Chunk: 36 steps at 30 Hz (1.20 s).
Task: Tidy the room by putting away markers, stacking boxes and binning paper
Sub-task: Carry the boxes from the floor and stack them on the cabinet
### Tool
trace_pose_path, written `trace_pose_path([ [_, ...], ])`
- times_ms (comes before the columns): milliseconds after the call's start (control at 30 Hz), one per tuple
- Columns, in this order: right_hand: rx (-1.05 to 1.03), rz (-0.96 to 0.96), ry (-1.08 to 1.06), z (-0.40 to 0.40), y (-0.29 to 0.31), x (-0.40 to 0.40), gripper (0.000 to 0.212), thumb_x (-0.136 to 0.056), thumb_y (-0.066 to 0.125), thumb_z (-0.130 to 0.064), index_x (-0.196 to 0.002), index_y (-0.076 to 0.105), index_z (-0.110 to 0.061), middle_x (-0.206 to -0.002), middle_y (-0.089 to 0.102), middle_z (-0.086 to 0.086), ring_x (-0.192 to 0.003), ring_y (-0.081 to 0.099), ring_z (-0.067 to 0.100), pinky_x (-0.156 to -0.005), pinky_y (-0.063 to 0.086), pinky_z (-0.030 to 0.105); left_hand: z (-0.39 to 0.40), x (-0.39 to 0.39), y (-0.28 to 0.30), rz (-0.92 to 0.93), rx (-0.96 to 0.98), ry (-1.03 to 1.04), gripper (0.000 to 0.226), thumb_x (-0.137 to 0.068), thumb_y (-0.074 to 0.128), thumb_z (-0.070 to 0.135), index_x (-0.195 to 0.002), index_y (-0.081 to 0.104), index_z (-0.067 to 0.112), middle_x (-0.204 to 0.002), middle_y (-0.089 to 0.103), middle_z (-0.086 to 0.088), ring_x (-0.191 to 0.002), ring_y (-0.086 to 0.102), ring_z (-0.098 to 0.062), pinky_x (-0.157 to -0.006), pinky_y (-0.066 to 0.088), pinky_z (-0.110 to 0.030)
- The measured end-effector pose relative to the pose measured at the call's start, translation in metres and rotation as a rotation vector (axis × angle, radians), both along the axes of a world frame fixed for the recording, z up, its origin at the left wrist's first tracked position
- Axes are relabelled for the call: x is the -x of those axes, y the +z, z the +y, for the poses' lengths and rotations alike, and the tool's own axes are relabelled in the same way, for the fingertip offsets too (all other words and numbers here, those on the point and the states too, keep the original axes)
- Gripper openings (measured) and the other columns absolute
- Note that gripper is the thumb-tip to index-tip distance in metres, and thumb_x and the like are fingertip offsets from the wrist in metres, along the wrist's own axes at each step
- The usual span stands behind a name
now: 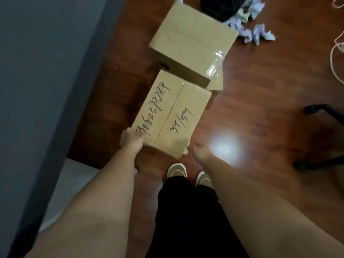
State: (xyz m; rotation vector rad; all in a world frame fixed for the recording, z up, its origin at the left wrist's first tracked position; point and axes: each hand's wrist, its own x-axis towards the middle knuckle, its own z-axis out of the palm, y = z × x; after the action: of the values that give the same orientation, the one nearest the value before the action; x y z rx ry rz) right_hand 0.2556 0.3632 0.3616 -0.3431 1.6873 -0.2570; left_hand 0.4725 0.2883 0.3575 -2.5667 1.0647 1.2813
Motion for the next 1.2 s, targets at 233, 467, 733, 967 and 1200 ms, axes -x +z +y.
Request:
trace_pose_path([
  [233, 0.002, -0.29, -0.409, 0.037, -0.083, -0.037, 0.087, -0.062, 0.072, -0.049, -0.138, 0.043, -0.018, -0.127, 0.063, 0.003, -0.117, 0.059, 0.02, -0.109, 0.041, 0.045, -0.002, -0.016, -0.054, 0.113, 0.005, 0.046, 0.084, -0.08, 0.075, 0.043, -0.149, 0.034, 0.019, -0.15, 0.027, -0.006, -0.133, 0.04, -0.029, -0.109, 0.037, -0.042],
  [467, 0.053, -0.049, -0.634, 0.038, 0.036, 0.019, 0.045, -0.088, 0.065, -0.034, -0.121, 0.048, -0.009, -0.109, 0.062, 0.008, -0.09, 0.059, 0.018, -0.077, 0.048, 0.032, 0.025, 0.032, 0.062, 0.339, 0.327, -0.012, 0.052, -0.085, 0.073, 0.036, -0.13, 0.051, 0.021, -0.125, 0.035, 0.001, -0.109, 0.05, -0.014, -0.084, 0.043, -0.023],
  [733, 0.248, 0.12, -0.819, 0.024, 0.236, 0.091, 0.034, -0.083, 0.066, -0.033, -0.098, 0.041, -0.014, -0.084, 0.056, 0.006, -0.064, 0.054, 0.021, -0.057, 0.043, 0.029, 0.03, 0.104, 0.248, 0.501, 0.335, -0.097, 0.054, -0.081, 0.055, 0.069, -0.116, 0.041, 0.031, -0.108, 0.064, 0.0, -0.093, 0.066, -0.021, -0.083, 0.056, -0.047],
  [967, 0.617, 0.061, -0.828, 0.018, 0.421, 0.125, 0.01, -0.08, 0.061, -0.028, -0.083, 0.059, -0.019, -0.077, 0.061, 0.004, -0.064, 0.054, 0.022, -0.055, 0.037, 0.028, 0.043, 0.147, 0.412, 0.556, 0.763, -0.042, 0.056, -0.071, 0.057, 0.071, -0.107, 0.043, 0.032, -0.103, 0.067, 0.007, -0.091, 0.068, -0.016, -0.083, 0.057, -0.048],
  [1200, 1.057, -0.19, -0.734, 0.028, 0.557, 0.044, 0.017, -0.076, 0.061, -0.022, -0.092, 0.068, -0.02, -0.092, 0.065, -0.003, -0.078, 0.056, 0.016, -0.07, 0.038, 0.032, 0.082, 0.068, 0.562, 0.613, 1.298, 0.043, 0.042, -0.085, 0.069, 0.039, -0.116, 0.043, 0.027, -0.111, 0.064, 0.01, -0.095, 0.067, -0.003, -0.077, 0.057, -0.03],
])
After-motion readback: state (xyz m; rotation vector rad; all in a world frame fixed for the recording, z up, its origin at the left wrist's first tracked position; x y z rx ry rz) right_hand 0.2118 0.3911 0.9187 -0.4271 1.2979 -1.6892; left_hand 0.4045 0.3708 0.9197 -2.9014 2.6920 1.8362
